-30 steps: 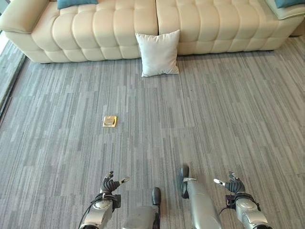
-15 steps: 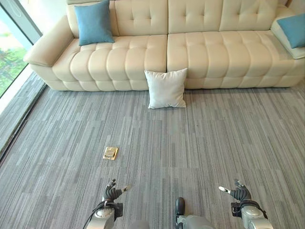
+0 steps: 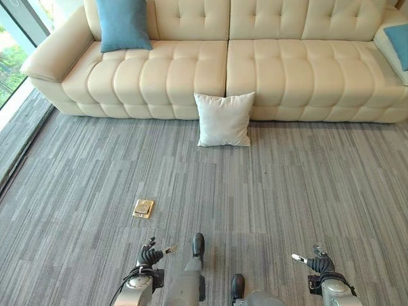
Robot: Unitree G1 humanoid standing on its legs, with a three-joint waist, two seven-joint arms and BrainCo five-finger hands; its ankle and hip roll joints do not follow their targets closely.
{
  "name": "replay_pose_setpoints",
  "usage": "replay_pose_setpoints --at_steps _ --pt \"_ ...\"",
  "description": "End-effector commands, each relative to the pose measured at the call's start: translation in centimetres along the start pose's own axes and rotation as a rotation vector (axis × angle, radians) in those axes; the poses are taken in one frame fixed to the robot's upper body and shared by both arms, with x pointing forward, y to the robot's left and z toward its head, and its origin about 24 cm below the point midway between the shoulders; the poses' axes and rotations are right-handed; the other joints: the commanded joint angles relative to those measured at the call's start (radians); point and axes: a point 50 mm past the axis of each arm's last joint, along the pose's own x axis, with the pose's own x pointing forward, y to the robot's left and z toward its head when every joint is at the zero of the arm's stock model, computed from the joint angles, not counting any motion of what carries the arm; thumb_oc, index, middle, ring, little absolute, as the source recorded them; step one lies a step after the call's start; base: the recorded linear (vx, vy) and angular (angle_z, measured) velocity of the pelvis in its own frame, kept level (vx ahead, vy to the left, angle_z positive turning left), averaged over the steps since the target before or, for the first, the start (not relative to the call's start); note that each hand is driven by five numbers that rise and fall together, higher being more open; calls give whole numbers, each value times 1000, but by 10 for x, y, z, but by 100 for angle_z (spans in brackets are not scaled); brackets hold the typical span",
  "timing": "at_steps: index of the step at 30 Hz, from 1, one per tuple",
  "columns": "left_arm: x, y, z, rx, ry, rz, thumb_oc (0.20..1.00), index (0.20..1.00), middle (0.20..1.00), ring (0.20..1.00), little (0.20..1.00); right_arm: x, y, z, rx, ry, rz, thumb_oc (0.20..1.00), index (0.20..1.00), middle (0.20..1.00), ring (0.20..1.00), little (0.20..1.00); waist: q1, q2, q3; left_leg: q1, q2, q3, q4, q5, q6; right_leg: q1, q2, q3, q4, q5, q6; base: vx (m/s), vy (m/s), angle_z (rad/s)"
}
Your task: Pick up all the scattered cushions and arrange them neatly on the sofa.
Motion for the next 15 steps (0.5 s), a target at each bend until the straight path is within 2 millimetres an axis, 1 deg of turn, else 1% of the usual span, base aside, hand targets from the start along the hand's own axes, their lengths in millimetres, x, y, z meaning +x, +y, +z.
replay_pose_setpoints --at_steps 1,3,4,5,6,8,9,10,11,12,14,15 --pt "3 14 13 25 -66 50 1000 1000 1000 1000 1000 0 -6 6 -27 -39 -3 1000 1000 1000 1000 1000 12 -36 -57 52 -46 25 12 -26 16 -12 -63 86 105 -102 67 492 283 -35" --pt "4 17 14 40 -65 54 1000 1000 1000 1000 1000 0 -3 6 -38 -39 9 1000 1000 1000 1000 1000 17 -42 -58 72 -52 41 19 -55 39 -55 -77 101 216 -93 83 378 256 -35" --pt "4 18 16 38 -74 56 1000 1000 1000 1000 1000 0 -2 8 -42 -46 13 1000 1000 1000 1000 1000 17 -42 -52 88 -56 50 22 -73 55 -89 -91 96 303 -61 93 194 166 -36" --pt "4 18 17 38 -74 56 1000 1000 1000 1000 1000 0 -2 8 -42 -46 13 1000 1000 1000 1000 1000 20 -43 -53 87 -57 53 23 -74 56 -94 -93 99 310 -64 94 232 237 -35" --pt "4 20 23 40 -99 60 1000 1000 1000 1000 1000 2 0 14 -54 -62 15 1000 1000 1000 1000 1000 22 -39 -34 120 -64 81 20 -96 77 -167 -119 82 466 7 107 172 192 -30" --pt "5 20 27 42 -112 57 1000 1000 1000 1000 1000 3 3 15 -52 -61 22 1000 1000 1000 1000 1000 17 -27 -18 163 -58 94 -1 -104 82 -254 -121 75 554 14 97 199 180 -29" --pt "6 21 29 45 -114 59 1000 1000 1000 1000 1000 3 3 13 -56 -51 22 1000 1000 1000 1000 1000 16 -23 -10 181 -53 102 -4 -112 82 -283 -118 64 563 4 91 183 95 -17" --pt "6 20 31 44 -122 57 1000 1000 1000 1000 1000 3 4 13 -55 -50 22 1000 1000 1000 1000 1000 15 -18 -2 192 -48 108 -4 -118 81 -312 -113 47 545 -10 86 190 49 -9" --pt "6 20 32 39 -125 55 1000 1000 1000 1000 1000 3 3 12 -51 -43 19 1000 1000 1000 1000 1000 11 -12 6 209 -41 116 -4 -128 77 -324 -108 35 511 -20 83 199 5 -9" --pt "6 21 34 33 -128 57 1000 1000 1000 1000 1000 3 3 11 -47 -37 14 1000 1000 1000 1000 1000 14 -10 15 225 -34 129 -4 -144 73 -341 -99 10 426 -22 85 236 -38 -25" --pt "7 21 35 31 -131 57 1000 1000 1000 1000 1000 4 3 10 -41 -28 8 1000 1000 1000 1000 1000 9 -11 20 254 -32 142 -4 -164 64 -342 -75 13 266 21 109 214 -54 -31" --pt "7 21 35 31 -131 57 1000 1000 1000 1000 1000 4 3 10 -41 -28 8 1000 1000 1000 1000 1000 10 -10 19 253 -32 143 -4 -163 64 -341 -74 14 261 24 109 182 -55 -29"
